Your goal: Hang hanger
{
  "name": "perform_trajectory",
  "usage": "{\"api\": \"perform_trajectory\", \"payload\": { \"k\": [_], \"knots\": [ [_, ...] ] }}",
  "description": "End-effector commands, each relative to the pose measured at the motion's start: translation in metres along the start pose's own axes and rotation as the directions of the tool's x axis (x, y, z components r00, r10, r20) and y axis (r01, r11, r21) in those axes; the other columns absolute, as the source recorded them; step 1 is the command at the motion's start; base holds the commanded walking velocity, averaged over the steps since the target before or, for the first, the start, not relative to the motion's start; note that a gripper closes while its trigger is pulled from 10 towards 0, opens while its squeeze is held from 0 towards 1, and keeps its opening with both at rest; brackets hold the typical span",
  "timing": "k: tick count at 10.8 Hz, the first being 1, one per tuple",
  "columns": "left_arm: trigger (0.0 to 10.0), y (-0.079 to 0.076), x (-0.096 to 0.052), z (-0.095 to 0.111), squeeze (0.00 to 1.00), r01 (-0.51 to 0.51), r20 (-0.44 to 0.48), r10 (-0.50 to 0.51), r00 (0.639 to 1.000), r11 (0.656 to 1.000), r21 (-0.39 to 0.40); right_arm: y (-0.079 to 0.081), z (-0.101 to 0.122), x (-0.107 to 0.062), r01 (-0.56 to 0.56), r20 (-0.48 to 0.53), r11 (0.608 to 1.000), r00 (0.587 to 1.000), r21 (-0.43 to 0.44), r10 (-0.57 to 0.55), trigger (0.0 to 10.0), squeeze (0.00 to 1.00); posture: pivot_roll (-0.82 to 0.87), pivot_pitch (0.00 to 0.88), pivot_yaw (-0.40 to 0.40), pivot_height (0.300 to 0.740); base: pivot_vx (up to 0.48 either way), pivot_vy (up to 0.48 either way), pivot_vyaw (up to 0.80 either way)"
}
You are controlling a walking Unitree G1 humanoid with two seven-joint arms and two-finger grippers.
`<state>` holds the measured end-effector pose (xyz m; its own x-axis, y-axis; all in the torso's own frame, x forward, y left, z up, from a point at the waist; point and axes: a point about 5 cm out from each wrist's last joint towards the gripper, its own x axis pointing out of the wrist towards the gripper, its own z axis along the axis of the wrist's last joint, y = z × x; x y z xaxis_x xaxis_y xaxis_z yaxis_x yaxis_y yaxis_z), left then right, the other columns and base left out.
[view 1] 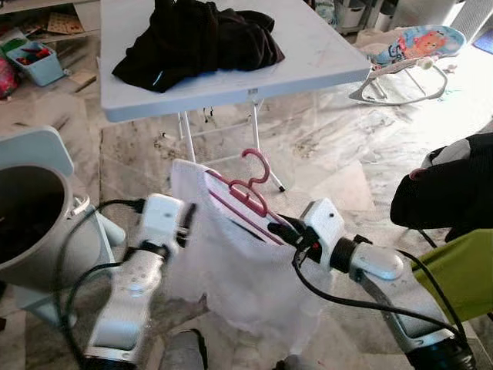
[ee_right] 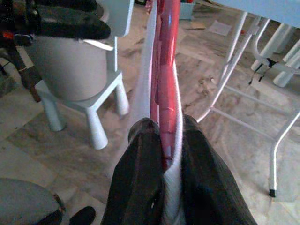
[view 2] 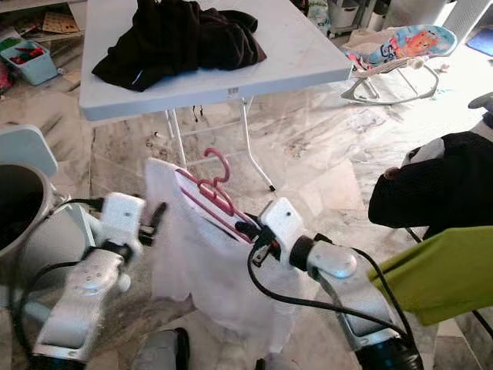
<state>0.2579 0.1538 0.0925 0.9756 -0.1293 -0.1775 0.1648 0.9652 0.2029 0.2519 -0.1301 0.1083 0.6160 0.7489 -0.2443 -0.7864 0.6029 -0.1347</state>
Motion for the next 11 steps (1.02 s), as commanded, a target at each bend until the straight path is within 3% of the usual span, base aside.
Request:
{"api": "perform_trajectory", "payload": {
  "k": [1, 2, 3, 4, 5, 8, 11],
  "knots": [
    [0.0, 0.008, 0.000, -0.001, 0.00, -0.035, -0.010, 0.035, 0.999, 0.999, 0.011, -0.004, 0.010, -0.003, 0.004, 0.050, 1.000, 0.999, -0.021, -0.003, 10.0, 0.00, 0.00, 0.094, -0.027, 0.740, 0.000, 0.000, 0.00],
    [0.0, 0.010, 0.002, 0.001, 0.00, -0.043, -0.007, 0.043, 0.999, 0.999, 0.031, -0.004, 0.010, -0.002, 0.007, 0.055, 1.000, 0.998, -0.018, -0.006, 10.0, 0.00, 0.00, 0.094, -0.027, 0.740, 0.000, 0.000, 0.00],
    [10.0, 0.009, 0.006, 0.007, 0.00, -0.048, 0.020, 0.047, 0.999, 0.998, 0.037, -0.002, 0.013, 0.000, 0.000, 0.067, 1.000, 0.998, -0.018, 0.001, 10.0, 0.00, 0.00, 0.093, -0.027, 0.740, 0.000, 0.000, 0.00],
    [10.0, 0.005, 0.008, 0.010, 0.00, -0.029, 0.034, 0.028, 0.999, 0.999, 0.017, 0.000, 0.015, 0.002, -0.007, 0.075, 1.000, 0.997, -0.019, 0.008, 10.0, 0.00, 0.00, 0.093, -0.027, 0.740, 0.000, 0.000, 0.00],
    [10.0, -0.001, 0.009, 0.012, 1.00, -0.009, 0.039, 0.009, 0.999, 1.000, -0.010, 0.001, 0.016, 0.003, -0.012, 0.085, 1.000, 0.996, -0.020, 0.013, 10.0, 0.00, 0.00, 0.092, -0.029, 0.740, 0.000, 0.000, 0.00],
    [10.0, -0.019, 0.013, 0.020, 1.00, 0.072, 0.084, -0.070, 0.994, 0.997, -0.023, 0.003, 0.021, 0.005, -0.020, 0.102, 1.000, 0.995, -0.024, 0.023, 10.0, 0.00, 0.00, 0.092, -0.030, 0.740, 0.000, 0.000, 0.00],
    [10.0, -0.016, 0.019, 0.017, 1.00, 0.052, 0.072, -0.052, 0.996, 0.999, -0.003, 0.010, 0.025, -0.001, -0.089, 0.109, 0.996, 0.990, -0.014, 0.090, 10.0, 0.00, -0.01, 0.087, -0.029, 0.740, 0.000, 0.000, 0.00]
  ]
}}
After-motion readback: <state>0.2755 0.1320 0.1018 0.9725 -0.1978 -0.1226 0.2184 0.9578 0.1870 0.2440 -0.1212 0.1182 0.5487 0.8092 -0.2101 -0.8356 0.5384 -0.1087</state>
